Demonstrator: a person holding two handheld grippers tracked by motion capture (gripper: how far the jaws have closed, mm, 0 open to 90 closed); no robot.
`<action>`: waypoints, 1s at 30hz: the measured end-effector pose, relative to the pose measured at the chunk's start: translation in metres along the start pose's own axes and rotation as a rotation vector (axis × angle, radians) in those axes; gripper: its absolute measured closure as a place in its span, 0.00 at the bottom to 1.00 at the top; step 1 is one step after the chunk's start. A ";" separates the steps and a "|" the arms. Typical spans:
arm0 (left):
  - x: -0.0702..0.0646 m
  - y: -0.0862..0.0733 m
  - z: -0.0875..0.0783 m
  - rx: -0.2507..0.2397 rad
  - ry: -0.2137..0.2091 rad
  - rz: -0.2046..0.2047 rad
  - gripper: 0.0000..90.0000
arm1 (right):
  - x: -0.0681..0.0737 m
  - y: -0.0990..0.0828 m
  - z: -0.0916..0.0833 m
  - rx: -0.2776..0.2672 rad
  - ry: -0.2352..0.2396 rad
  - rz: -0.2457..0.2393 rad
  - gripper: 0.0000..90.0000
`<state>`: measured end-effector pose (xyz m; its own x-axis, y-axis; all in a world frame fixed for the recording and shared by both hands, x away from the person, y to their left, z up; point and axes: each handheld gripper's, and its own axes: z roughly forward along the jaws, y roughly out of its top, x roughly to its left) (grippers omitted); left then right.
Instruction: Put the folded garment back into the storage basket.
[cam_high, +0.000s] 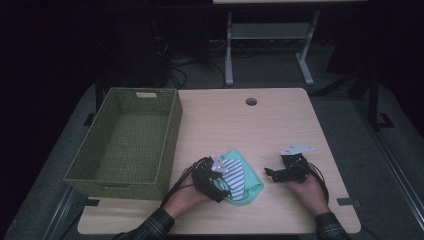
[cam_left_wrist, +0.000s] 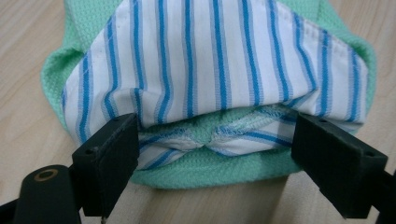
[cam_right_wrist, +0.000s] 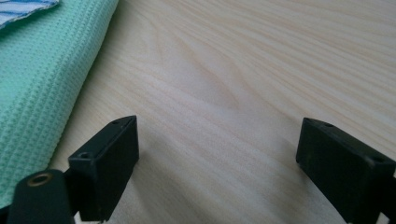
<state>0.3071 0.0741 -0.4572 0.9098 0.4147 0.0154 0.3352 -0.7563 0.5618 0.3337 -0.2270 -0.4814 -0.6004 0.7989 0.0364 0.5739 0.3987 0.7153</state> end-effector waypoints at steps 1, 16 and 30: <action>0.000 0.000 0.001 0.003 -0.001 0.003 0.16 | 0.000 0.000 0.000 -0.001 0.000 0.005 0.12; 0.006 0.000 0.000 0.001 -0.025 -0.011 0.31 | 0.000 0.000 0.002 -0.003 -0.002 0.001 0.10; 0.020 0.005 -0.001 -0.009 -0.059 -0.019 0.82 | -0.001 0.001 0.002 -0.003 -0.005 0.013 0.10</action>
<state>0.3269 0.0786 -0.4534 0.9162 0.3983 -0.0443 0.3509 -0.7439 0.5687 0.3358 -0.2261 -0.4825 -0.5901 0.8062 0.0428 0.5802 0.3866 0.7168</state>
